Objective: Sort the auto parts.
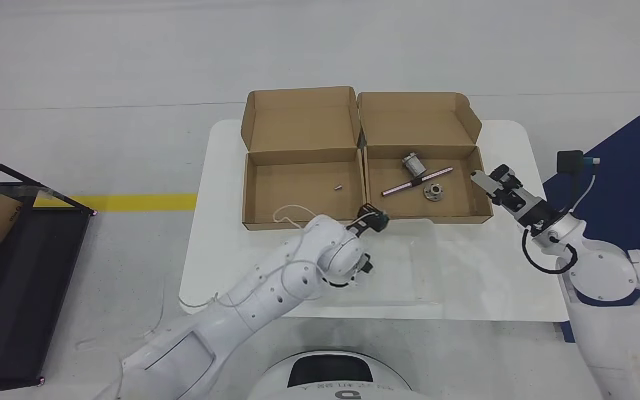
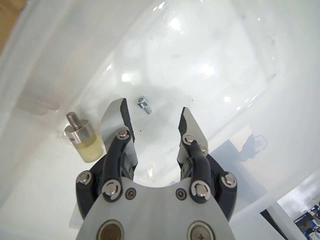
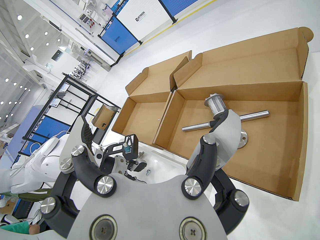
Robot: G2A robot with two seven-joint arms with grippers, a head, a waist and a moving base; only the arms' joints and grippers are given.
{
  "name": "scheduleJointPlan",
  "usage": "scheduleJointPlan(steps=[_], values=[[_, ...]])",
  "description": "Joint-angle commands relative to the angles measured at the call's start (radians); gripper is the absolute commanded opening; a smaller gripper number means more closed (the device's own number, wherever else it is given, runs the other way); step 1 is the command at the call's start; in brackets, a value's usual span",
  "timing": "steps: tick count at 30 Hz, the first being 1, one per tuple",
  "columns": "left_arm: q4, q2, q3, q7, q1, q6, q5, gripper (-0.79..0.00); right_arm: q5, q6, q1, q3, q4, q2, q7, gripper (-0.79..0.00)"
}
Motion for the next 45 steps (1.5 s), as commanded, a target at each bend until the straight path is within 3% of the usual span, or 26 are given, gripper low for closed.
scheduleJointPlan(steps=[1,13,17,26,28,29,31,38,45], values=[[0.011,-0.002,0.001,-0.001,-0.002,0.002,-0.001,-0.394,0.000,0.000,0.000,0.000,0.000,0.000,0.000,0.000],[0.065,-0.020,0.006,0.011,-0.028,0.000,-0.008,-0.462,0.000,0.000,0.000,0.000,0.000,0.000,0.000,0.000],[0.086,-0.028,0.010,0.003,-0.039,0.008,-0.010,-0.557,0.000,0.000,0.000,0.000,0.000,0.000,0.000,0.000],[0.136,-0.047,0.022,0.009,-0.057,0.012,-0.030,-0.677,0.000,0.000,0.000,0.000,0.000,0.000,0.000,0.000],[0.141,-0.051,0.024,0.010,-0.062,0.013,-0.029,-0.720,0.000,0.000,0.000,0.000,0.000,0.000,0.000,0.000],[0.142,-0.052,0.024,0.011,-0.064,0.013,-0.030,-0.785,0.000,0.000,0.000,0.000,0.000,0.000,0.000,0.000],[0.144,-0.054,0.024,0.011,-0.066,0.010,-0.030,-0.785,0.000,0.000,0.000,0.000,0.000,0.000,0.000,0.000],[0.096,-0.047,-0.004,0.020,-0.052,0.000,-0.026,-0.785,0.000,0.000,0.000,0.000,0.000,0.000,0.000,0.000],[-0.040,-0.008,-0.103,0.003,0.012,-0.058,-0.065,-0.785,0.000,0.000,0.000,0.000,0.000,0.000,0.000,0.000]])
